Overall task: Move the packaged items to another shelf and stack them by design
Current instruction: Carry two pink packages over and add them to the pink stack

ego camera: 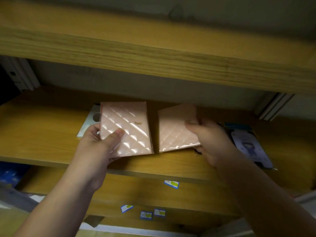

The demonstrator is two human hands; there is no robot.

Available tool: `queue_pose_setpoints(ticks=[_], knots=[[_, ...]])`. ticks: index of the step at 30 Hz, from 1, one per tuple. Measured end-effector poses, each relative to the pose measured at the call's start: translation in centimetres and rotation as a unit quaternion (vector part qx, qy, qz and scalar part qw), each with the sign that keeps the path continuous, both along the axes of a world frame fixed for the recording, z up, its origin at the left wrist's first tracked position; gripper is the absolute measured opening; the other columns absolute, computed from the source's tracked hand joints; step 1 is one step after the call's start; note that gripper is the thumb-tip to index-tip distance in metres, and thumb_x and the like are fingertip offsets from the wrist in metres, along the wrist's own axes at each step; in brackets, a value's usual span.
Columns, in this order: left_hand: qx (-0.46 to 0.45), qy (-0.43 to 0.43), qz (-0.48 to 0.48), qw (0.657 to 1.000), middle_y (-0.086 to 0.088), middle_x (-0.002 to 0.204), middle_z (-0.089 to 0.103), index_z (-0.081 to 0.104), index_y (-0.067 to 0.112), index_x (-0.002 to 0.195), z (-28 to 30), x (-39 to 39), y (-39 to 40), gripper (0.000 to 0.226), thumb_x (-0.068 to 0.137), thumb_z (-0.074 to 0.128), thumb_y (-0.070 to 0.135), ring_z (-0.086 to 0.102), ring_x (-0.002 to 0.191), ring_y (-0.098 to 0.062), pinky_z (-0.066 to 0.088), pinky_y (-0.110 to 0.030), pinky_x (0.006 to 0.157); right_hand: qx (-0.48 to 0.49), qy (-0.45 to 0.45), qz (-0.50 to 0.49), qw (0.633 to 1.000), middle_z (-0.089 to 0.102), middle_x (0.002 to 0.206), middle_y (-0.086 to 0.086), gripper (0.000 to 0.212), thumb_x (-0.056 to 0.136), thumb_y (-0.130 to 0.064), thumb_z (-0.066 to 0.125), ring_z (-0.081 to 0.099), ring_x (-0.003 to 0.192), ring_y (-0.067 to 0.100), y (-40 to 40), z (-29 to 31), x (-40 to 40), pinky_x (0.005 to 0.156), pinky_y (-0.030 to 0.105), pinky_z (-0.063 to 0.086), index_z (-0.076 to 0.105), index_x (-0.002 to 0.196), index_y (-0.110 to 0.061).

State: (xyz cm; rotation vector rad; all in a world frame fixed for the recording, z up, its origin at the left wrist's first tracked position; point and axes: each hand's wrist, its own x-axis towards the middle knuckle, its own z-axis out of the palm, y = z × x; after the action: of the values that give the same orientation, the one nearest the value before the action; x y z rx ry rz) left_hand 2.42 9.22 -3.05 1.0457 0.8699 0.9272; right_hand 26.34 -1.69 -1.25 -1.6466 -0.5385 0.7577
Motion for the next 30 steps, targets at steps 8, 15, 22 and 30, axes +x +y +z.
queue_pose_setpoints(ticks=[8,15,22,30], knots=[[0.02,0.018,-0.018,0.999,-0.014,0.108,0.077,0.057,0.011,0.124,2.0,1.7,-5.7,0.035,0.091,0.069,0.015,0.074,0.094,-0.032,0.058,-0.048,0.078,0.095,0.142,-0.072,0.983,0.075,0.11,0.015,0.022,0.092,-0.02,0.068,0.074,0.096,0.028,-9.5,1.9,1.7,0.086,0.046,0.058,0.067,0.114,-0.014],[0.037,0.01,-0.047,0.998,-0.013,0.101,0.078,0.057,0.012,0.121,3.2,5.5,-15.1,0.032,0.09,0.069,0.012,0.077,0.082,-0.027,0.059,-0.031,0.056,0.147,0.178,-0.069,0.971,0.08,0.095,0.01,0.013,0.099,-0.015,0.058,0.077,0.088,0.026,-20.1,3.2,2.2,0.073,0.037,0.064,0.066,0.109,-0.016],[0.067,-0.001,-0.059,0.996,-0.012,0.097,0.079,0.061,0.012,0.115,4.6,7.6,-26.6,0.027,0.089,0.069,0.013,0.076,0.075,-0.023,0.057,-0.03,0.052,0.165,0.158,0.037,0.973,0.078,0.11,0.008,0.023,0.098,-0.016,0.058,0.074,0.101,0.025,-31.4,3.9,3.2,0.09,0.042,0.058,0.066,0.12,-0.017],[0.065,-0.011,-0.098,0.993,-0.016,0.101,0.078,0.062,0.011,0.115,4.9,10.3,-38.0,0.043,0.076,0.075,0.025,0.076,0.079,-0.026,0.058,-0.031,0.056,0.19,0.16,0.074,0.966,0.075,0.117,0.008,0.047,0.081,-0.027,0.066,0.072,0.107,0.027,-43.2,3.9,7.4,0.091,0.045,0.056,0.063,0.127,-0.019]])
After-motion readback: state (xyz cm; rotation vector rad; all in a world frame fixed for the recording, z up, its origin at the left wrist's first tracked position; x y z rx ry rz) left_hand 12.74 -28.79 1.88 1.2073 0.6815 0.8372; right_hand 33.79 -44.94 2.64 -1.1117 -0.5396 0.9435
